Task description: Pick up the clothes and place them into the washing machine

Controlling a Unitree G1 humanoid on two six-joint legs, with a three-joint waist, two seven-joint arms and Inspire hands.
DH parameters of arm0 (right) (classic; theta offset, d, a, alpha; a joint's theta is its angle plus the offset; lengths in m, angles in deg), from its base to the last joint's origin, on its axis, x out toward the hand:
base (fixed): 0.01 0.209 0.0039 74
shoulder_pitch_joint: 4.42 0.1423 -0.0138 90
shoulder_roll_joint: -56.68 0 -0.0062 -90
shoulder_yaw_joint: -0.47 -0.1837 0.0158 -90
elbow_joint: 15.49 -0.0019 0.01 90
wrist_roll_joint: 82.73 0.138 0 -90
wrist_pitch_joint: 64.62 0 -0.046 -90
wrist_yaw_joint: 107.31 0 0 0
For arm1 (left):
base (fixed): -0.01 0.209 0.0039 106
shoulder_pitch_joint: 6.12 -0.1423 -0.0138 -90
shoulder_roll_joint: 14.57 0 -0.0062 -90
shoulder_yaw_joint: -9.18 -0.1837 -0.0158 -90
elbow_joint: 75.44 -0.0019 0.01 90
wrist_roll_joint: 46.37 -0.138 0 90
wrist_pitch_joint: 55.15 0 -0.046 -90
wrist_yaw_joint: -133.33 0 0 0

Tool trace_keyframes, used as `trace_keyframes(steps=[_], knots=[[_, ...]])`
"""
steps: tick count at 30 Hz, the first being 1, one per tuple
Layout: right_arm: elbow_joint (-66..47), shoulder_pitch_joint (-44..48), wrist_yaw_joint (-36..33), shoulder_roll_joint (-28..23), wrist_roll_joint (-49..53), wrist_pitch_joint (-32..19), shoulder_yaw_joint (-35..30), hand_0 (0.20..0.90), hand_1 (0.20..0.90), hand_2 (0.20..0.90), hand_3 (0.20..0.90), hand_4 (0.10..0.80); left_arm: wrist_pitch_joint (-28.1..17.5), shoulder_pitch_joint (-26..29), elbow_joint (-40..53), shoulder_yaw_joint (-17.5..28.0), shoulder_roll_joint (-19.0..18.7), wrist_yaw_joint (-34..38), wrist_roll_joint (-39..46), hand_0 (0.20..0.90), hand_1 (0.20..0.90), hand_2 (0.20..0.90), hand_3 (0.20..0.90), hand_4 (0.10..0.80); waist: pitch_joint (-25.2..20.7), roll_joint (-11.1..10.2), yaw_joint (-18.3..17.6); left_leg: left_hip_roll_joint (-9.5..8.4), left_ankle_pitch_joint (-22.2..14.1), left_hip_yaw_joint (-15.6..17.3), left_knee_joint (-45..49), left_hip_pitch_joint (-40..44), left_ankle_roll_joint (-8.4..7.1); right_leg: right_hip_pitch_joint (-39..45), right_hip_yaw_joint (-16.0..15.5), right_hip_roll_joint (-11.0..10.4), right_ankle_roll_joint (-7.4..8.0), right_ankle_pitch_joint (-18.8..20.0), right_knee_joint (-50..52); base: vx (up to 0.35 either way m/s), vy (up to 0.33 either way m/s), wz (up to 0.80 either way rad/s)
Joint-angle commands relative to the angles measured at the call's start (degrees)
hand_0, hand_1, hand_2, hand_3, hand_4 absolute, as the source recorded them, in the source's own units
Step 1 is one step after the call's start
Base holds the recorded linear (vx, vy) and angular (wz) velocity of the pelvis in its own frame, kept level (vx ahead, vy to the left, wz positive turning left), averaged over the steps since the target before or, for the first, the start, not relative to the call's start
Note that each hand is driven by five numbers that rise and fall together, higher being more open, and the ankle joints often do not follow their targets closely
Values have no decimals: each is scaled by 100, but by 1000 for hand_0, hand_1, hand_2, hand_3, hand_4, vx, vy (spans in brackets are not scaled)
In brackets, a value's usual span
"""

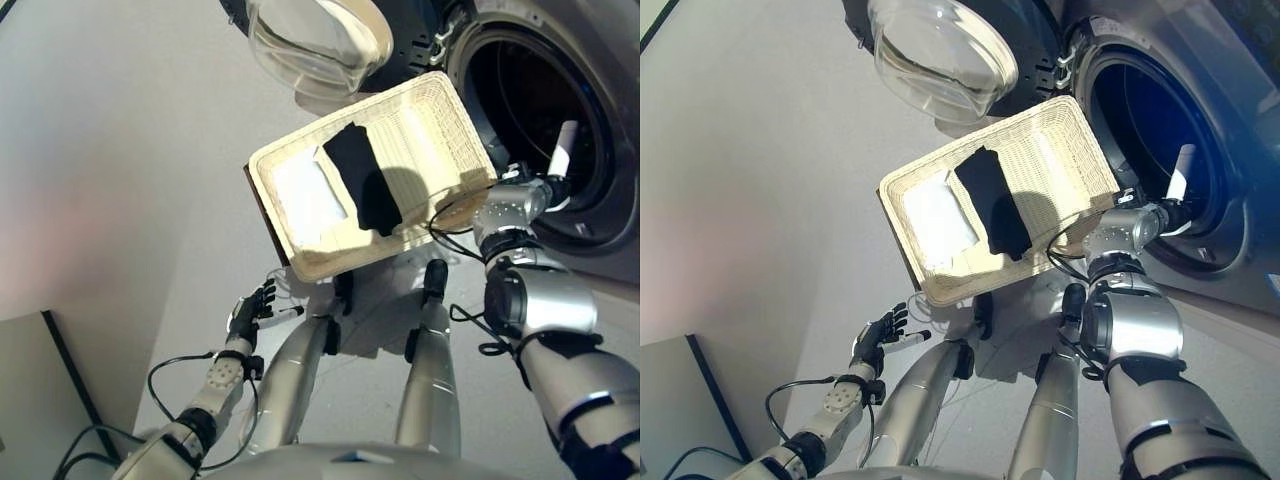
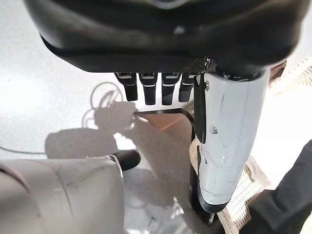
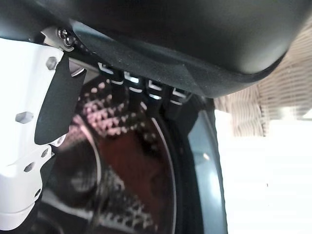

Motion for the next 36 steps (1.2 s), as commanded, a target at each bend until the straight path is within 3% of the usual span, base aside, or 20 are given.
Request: trace_keyframes(steps=[1, 11, 14, 20, 32, 34, 36], knots=[[-212, 560, 328, -896, -705, -186, 916, 900, 900, 900, 900, 800, -240, -317, 45, 262, -153, 49, 81, 900, 900, 900, 900, 800, -420, 184, 82, 161, -164, -598, -238, 101, -756, 639, -393, 324, -391, -738, 151, 0, 0, 0], [303, 270, 336, -784, -2123, 597, 1784, 900, 900, 900, 900, 800, -211, -255, -96, 548, -126, 43, 77, 900, 900, 900, 900, 800, -319, 5, 63, 202, -118, -660, -153, 110, -767, 696, -484, 356, -431, -724, 181, -13, -24, 1], [306, 55, 305, -615, -3358, 939, 2492, 900, 900, 900, 900, 800, -252, -262, -102, 833, -118, 49, 173, 900, 900, 900, 900, 800, -221, -147, 70, 231, -11, -733, -198, 140, -805, 772, -598, 369, -446, -685, 162, -46, -68, 10], [169, -167, 149, -233, -4603, 1171, 3233, 900, 900, 900, 900, 800, -331, -320, -8, 1007, -214, 133, 54, 900, 900, 900, 900, 800, -81, -334, 135, 226, 147, -899, -282, 197, -842, 935, -816, 366, -456, -647, 101, -36, -60, 17], [566, -85, -139, 117, -5431, 1439, 3535, 900, 900, 900, 900, 800, -362, -369, 453, 1200, -460, 274, -186, 900, 900, 900, 900, 800, 107, -510, 415, 126, 353, -1305, -348, 188, -882, 1055, -1288, 268, -472, -748, 249, -25, -33, 24], [762, -63, -298, 109, -5358, 1479, 3377, 900, 900, 900, 900, 800, -430, -325, 1031, 1288, -556, 359, -202, 900, 900, 900, 900, 800, 164, -493, 507, 71, 376, -1391, -305, 106, -882, 1002, -1391, 222, -486, -824, 405, 23, -32, 26], [860, 17, -381, 52, -5375, 1529, 3356, 900, 900, 900, 900, 800, -503, -293, 1490, 1383, -677, 402, -214, 900, 900, 900, 900, 800, 170, -491, 549, 58, 163, -1440, -193, 77, -901, 956, -1391, 212, -475, -1088, 624, 79, -34, 41]])
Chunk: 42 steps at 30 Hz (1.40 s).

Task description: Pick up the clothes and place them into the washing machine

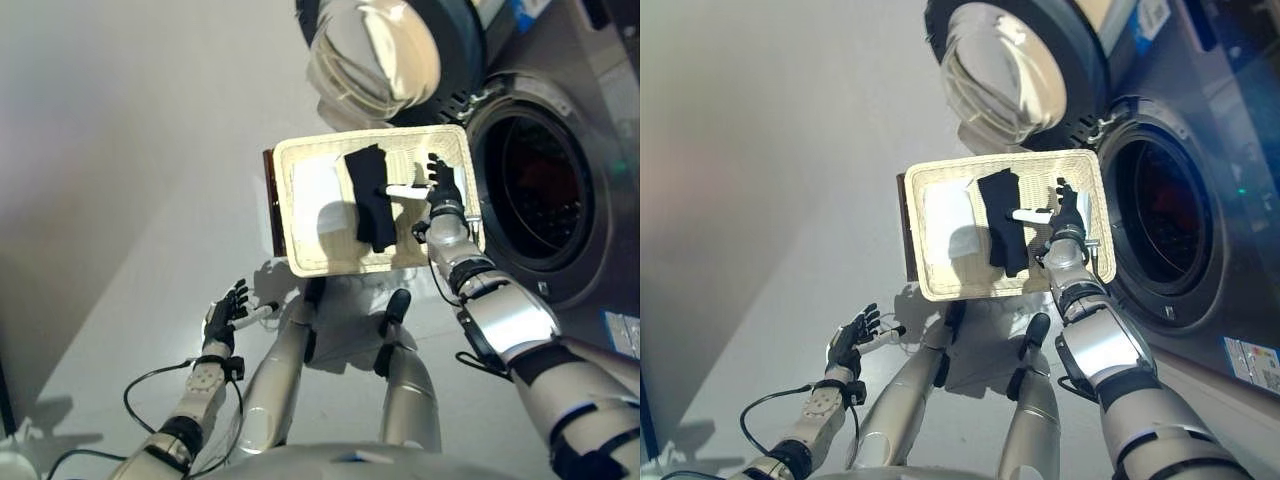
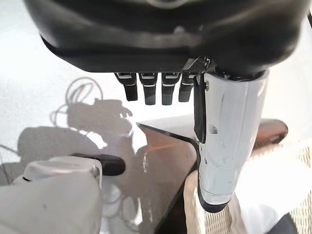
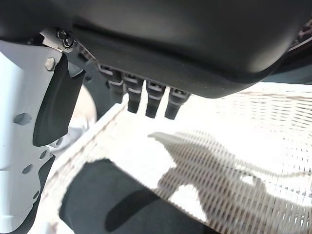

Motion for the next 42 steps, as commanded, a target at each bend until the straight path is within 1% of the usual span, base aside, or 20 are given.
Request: trace_keyframes(steps=[1, 4, 10, 14, 18, 22, 23, 24, 25, 26, 27, 28, 34, 41, 42], knots=[[-135, 418, -415, -444, -72, -131, 95, 900, 900, 900, 900, 800, -545, 126, 971, 388, -418, 223, -73, 900, 900, 900, 900, 800, 32, 197, 211, -114, -346, -52, 251, -268, -359, 246, -8, 101, -134, -733, 379, -20, 23, 55], [-39, 438, -480, -475, -120, -58, 103, 900, 900, 900, 900, 800, -661, 193, 1715, 591, -532, 303, -84, 900, 900, 900, 900, 800, 86, 216, 277, -171, -434, -77, 563, -551, -344, -13, -27, 77, -173, -894, 760, -21, 17, 29], [137, 630, -548, -470, -282, 60, 255, 900, 900, 900, 900, 800, -741, 297, 2402, 727, -466, 331, -118, 900, 900, 900, 900, 800, 194, 273, 384, -230, -556, -92, 949, -1007, -326, -451, -79, -19, -218, -1131, 1304, -16, 22, 15], [185, 788, -601, -518, -448, 150, 409, 900, 900, 900, 900, 800, -734, 358, 2607, 644, -384, 321, -140, 900, 900, 900, 900, 800, 347, 356, 473, -279, -528, -118, 1030, -1269, -334, -679, -116, -78, -225, -1220, 1496, -19, 16, 12], [542, 1124, -738, -641, -977, 488, 671, 900, 900, 900, 900, 800, -716, 469, 2902, 497, -275, 337, -79, 900, 900, 900, 900, 800, 518, 529, 586, -335, -466, -147, 1072, -1561, -377, -979, -171, -158, -246, -1320, 1755, -18, -1, 15], [676, 1278, -828, -747, -1437, 738, 820, 900, 900, 900, 900, 800, -706, 605, 3189, 382, -207, 450, -241, 900, 900, 900, 900, 800, 660, 679, 632, -396, -439, -172, 1133, -1797, -382, -1226, -176, -219, -261, -1405, 1973, 0, 11, 28], [690, 1299, -816, -765, -1536, 776, 848, 864, 864, 864, 864, 775, -692, 625, 3225, 359, -187, 478, -270, 900, 900, 900, 900, 800, 676, 702, 637, -409, -437, -167, 1156, -1853, -380, -1294, -168, -237, -267, -1422, 2033, 12, 23, 22], [701, 1328, -840, -741, -1589, 809, 864, 793, 793, 793, 793, 724, -691, 635, 3276, 351, -192, 513, -296, 900, 900, 900, 900, 800, 698, 722, 640, -418, -437, -174, 1185, -1895, -375, -1356, -158, -239, -272, -1431, 2088, 14, 19, 20], [699, 1358, -855, -733, -1622, 824, 872, 571, 571, 571, 571, 565, -680, 650, 3344, 331, -198, 553, -359, 900, 900, 900, 900, 800, 714, 738, 651, -433, -432, -169, 1197, -1950, -374, -1414, -150, -240, -280, -1444, 2121, 15, 28, 12], [684, 1360, -890, -725, -1645, 840, 876, 485, 485, 485, 485, 504, -671, 638, 3371, 316, -190, 587, -383, 900, 900, 900, 900, 800, 725, 749, 651, -433, -429, -163, 1210, -1993, -372, -1457, -139, -254, -281, -1449, 2136, 23, 19, 6], [703, 1365, -875, -712, -1692, 865, 900, 225, 225, 225, 225, 318, -657, 627, 3363, 296, -174, 598, -393, 900, 900, 900, 900, 800, 731, 756, 656, -431, -425, -163, 1210, -2024, -369, -1488, -143, -266, -280, -1457, 2166, 0, 0, 0], [713, 1408, -892, -721, -1708, 878, 891, 200, 200, 200, 200, 300, -648, 618, 3352, 286, -178, 619, -409, 900, 900, 900, 900, 800, 739, 769, 655, -437, -420, -164, 1210, -2046, -372, -1502, -144, -274, -277, -1468, 2176, 0, 0, 0], [723, 1328, -987, -695, -1824, 910, 830, 200, 200, 200, 200, 300, -617, 542, 3156, 179, -150, 681, -403, 900, 900, 900, 900, 800, 753, 822, 614, -459, -390, -136, 1184, -2084, -366, -1570, -96, -291, -268, -1455, 2197, 0, 0, 0], [713, 1049, -1041, -654, -1849, 946, 662, 200, 200, 200, 200, 300, -598, 426, 2893, 125, -129, 682, -375, 900, 900, 900, 900, 800, 677, 842, 574, -417, -347, -98, 1019, -1898, -360, -1425, -43, -273, -247, -1352, 1991, 1, 3, 0], [712, 1008, -1021, -733, -1837, 947, 620, 200, 200, 200, 200, 300, -584, 347, 2787, 102, -147, 626, -333, 900, 900, 900, 900, 800, 633, 829, 562, -383, -334, -61, 935, -1782, -360, -1321, -30, -255, -231, -1301, 1871, 8, 11, -6]])
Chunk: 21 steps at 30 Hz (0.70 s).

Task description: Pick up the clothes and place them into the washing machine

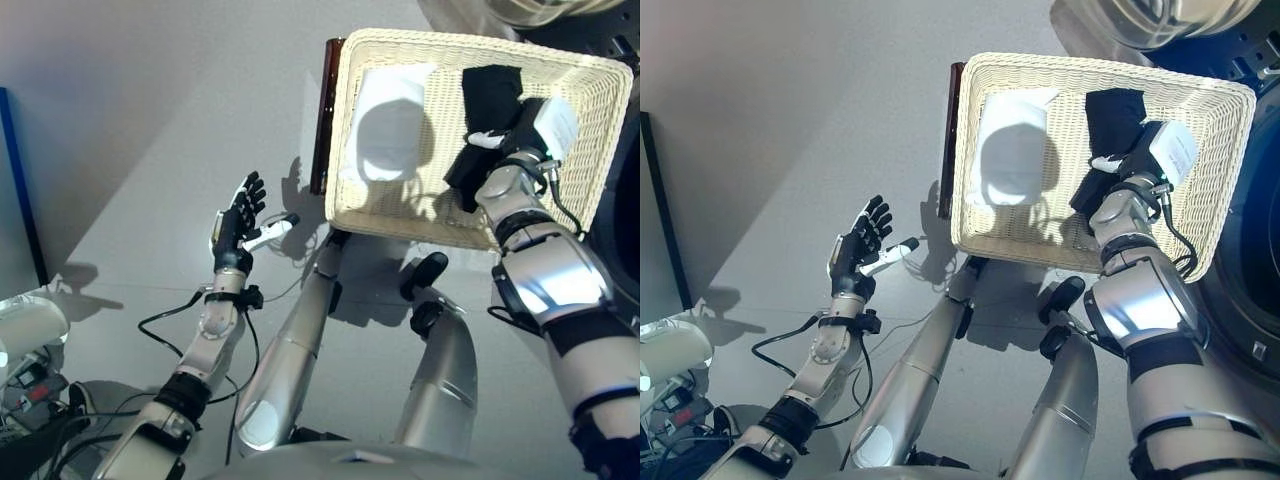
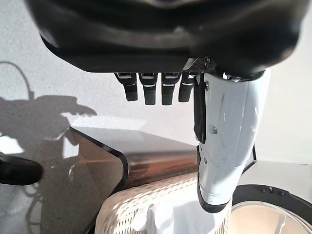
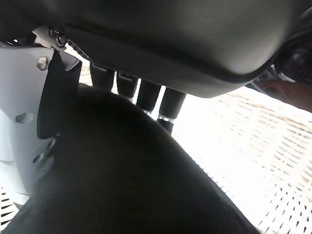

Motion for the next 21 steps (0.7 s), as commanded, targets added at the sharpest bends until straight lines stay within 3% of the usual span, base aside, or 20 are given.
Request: trace_keyframes(steps=[1, 7, 8, 10, 16, 17, 18, 19, 21], knots=[[-13, -323, 245, 143, -129, 86, 72, 200, 200, 200, 200, 300, -344, -198, 141, 133, -37, 47, -67, 900, 900, 900, 900, 800, 62, 474, 88, -151, -317, 274, -39, -16, -219, 640, 203, 210, 49, -76, -469, 9, 6, -11], [-127, -588, 239, -9, 416, -141, -353, 200, 200, 200, 200, 300, -278, -315, -233, 5, -63, -112, 2, 900, 900, 900, 900, 800, -103, 503, -16, -127, -283, 307, -213, 306, -226, 916, 246, 243, 67, -38, -645, 9, -2, -11], [-275, -752, 293, -179, 1129, -430, -830, 200, 200, 200, 200, 300, -238, -334, -476, -33, -77, -155, -61, 900, 900, 900, 900, 800, -185, 517, -81, -120, -304, 340, -259, 433, -212, 1024, 298, 247, 75, -31, -707, 29, 13, -7], [-342, -833, 359, -240, 1368, -533, -955, 200, 200, 200, 200, 300, -218, -362, -595, -86, -101, -194, -88, 900, 900, 900, 900, 800, -226, 522, -90, -111, -314, 352, -269, 491, -207, 1071, 321, 256, 79, -18, -741, 33, 21, -6], [-921, -1326, 966, -220, 3785, -1346, -2117, 200, 200, 200, 200, 300, 104, -471, -2077, -344, -79, -409, -378, 900, 900, 900, 900, 800, -463, 533, -337, -12, -320, 511, -559, 1051, -160, 1571, 477, 360, 129, 85, -1172, 21, 17, -27], [-931, -1406, 1001, -221, 3948, -1417, -2217, 200, 200, 200, 200, 300, 128, -473, -2275, -394, -76, -416, -449, 900, 900, 900, 900, 800, -451, 553, -340, 19, -125, 553, -623, 1081, -138, 1590, 436, 377, 100, 290, -1278, 27, 23, -15], [-928, -1410, 1005, -226, 3950, -1418, -2215, 200, 200, 200, 200, 300, 125, -469, -2287, -399, -69, -416, -449, 900, 900, 900, 900, 800, -487, 526, -345, 7, -296, 523, -626, 1154, -157, 1653, 492, 382, 137, 136, -1270, -67, 65, -15], [-1166, -1518, 1322, -128, 4703, -1645, -2550, 200, 200, 200, 200, 300, 203, -496, -2694, -556, 0, -473, -592, 900, 900, 900, 900, 800, -504, 551, -391, 65, -101, 615, -767, 1269, -133, 1740, 479, 418, 127, 358, -1462, 51, 29, -23], [-1179, -1521, 1332, -159, 4787, -1683, -2589, 200, 200, 200, 200, 300, 232, -522, -2852, -612, 11, -507, -646, 900, 900, 900, 900, 800, -531, 546, -423, 87, -91, 639, -824, 1347, -132, 1806, 501, 431, 144, 394, -1554, 0, 40, -34]])
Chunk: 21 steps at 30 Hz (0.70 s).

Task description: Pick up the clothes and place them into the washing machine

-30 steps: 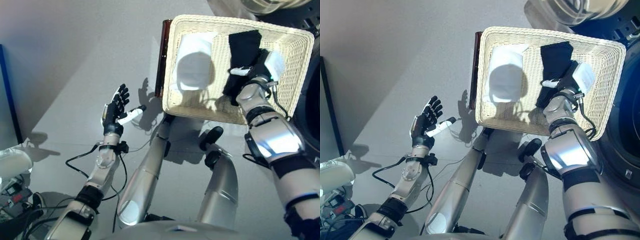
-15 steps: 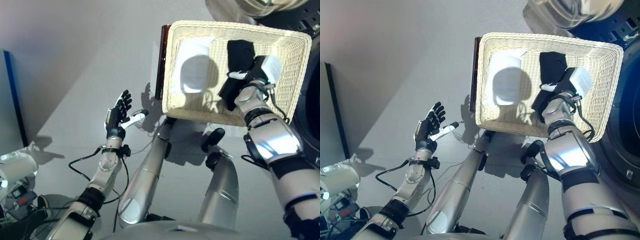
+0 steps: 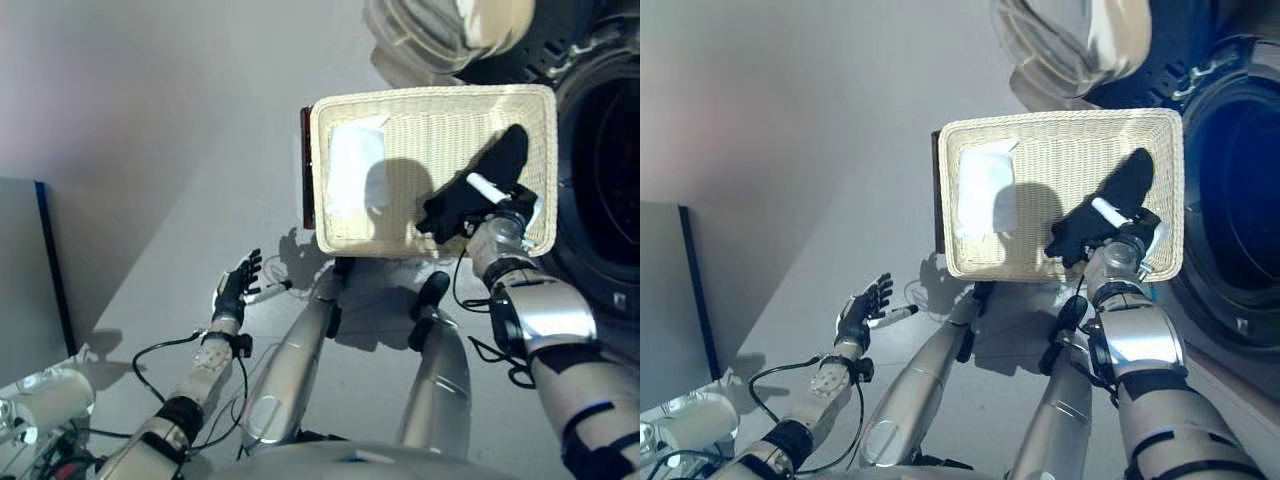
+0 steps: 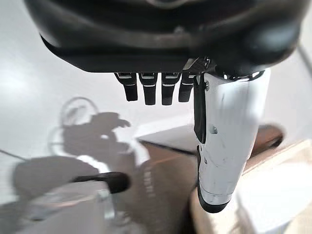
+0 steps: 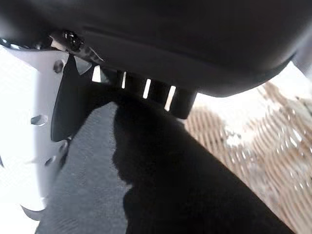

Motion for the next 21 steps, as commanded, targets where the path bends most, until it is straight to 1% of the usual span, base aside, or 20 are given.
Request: trace_keyframes(steps=[1, 2, 3, 4, 6, 13, 14, 16, 17, 19, 20, 21], knots=[[-907, -123, 403, -189, 1171, -951, -370, 200, 200, 200, 200, 300, -123, -273, -491, -213, 26, -109, -239, 900, 900, 900, 900, 800, -389, 197, -185, -35, -76, 68, -271, 8, -388, 649, -25, 239, -83, -98, -613, 55, 19, -29], [-856, -187, 401, -190, 1214, -983, -441, 200, 200, 200, 200, 300, -115, -287, -606, -228, 57, -146, -199, 900, 900, 900, 900, 800, -413, 193, -192, -26, -73, 85, -302, 71, -388, 701, -11, 250, -78, -78, -673, 92, 17, -31], [-984, -196, 505, -122, 1493, -1112, -596, 200, 200, 200, 200, 300, -129, -365, -715, -265, 125, -194, -127, 900, 900, 900, 900, 800, -477, 221, -226, -28, -83, 108, -368, 161, -374, 756, 37, 278, -69, -58, -753, 56, 1, -31], [-987, -208, 511, -120, 1500, -1116, -597, 200, 200, 200, 200, 300, -134, -370, -718, -269, 122, -198, -123, 900, 900, 900, 900, 800, -476, 218, -219, -25, -81, 114, -378, 176, -373, 769, 42, 281, -69, -51, -766, 56, -10, -37], [-1130, -274, 527, -103, 1728, -1294, -834, 200, 200, 200, 200, 300, -159, -411, -727, -333, 189, -255, -49, 900, 900, 900, 900, 800, -545, 274, -279, -14, -93, 153, -442, 259, -366, 800, 92, 292, -56, -19, -846, 41, -6, -29], [-1187, -283, 500, -218, 1995, -1506, -1101, 200, 200, 200, 200, 300, -269, -411, -605, -397, 274, -297, 136, 900, 900, 900, 900, 800, -653, 412, -344, -13, -130, 220, -498, 318, -356, 800, 187, 328, -67, -35, -859, 28, 7, -6], [-1284, -237, 453, -245, 2047, -1603, -1162, 200, 200, 200, 200, 300, -300, -415, -576, -417, 293, -310, 191, 900, 900, 900, 900, 800, -676, 461, -359, -8, -128, 240, -530, 332, -361, 800, 212, 326, -64, -37, -879, 25, 1, -6], [-1408, -217, 392, -261, 2085, -1686, -1223, 200, 200, 200, 200, 300, -313, -405, -560, -435, 306, -307, 218, 900, 900, 900, 900, 800, -687, 487, -371, -2, -126, 257, -553, 343, -365, 798, 234, 330, -65, -38, -887, 26, 6, -6], [-1423, -202, 358, -312, 2104, -1721, -1302, 200, 200, 200, 200, 300, -310, -422, -546, -461, 329, -324, 233, 900, 900, 900, 900, 800, -699, 523, -368, -6, -131, 261, -566, 354, -365, 793, 252, 336, -66, -47, -888, 42, 22, -15], [-1549, 78, 127, -599, 2039, -1895, -1389, 200, 200, 200, 200, 300, -345, -493, -522, -511, 318, -327, 262, 900, 900, 900, 900, 800, -748, 621, -367, -19, -151, 298, -574, 377, -364, 784, 317, 333, -56, -35, -902, 32, 36, -16], [-1552, 86, 110, -606, 2026, -1894, -1386, 200, 200, 200, 200, 300, -345, -488, -520, -514, 324, -327, 263, 900, 900, 900, 900, 800, -745, 626, -359, -17, -153, 303, -574, 376, -363, 780, 323, 335, -54, -34, -900, 21, 38, -11], [-1622, 313, 33, -884, 1990, -1947, -1401, 200, 200, 200, 200, 300, -354, -559, -509, -511, 302, -350, 320, 900, 900, 900, 900, 800, -789, 692, -330, -28, -167, 327, -576, 382, -360, 754, 375, 327, -42, -23, -912, 13, 20, -9]])
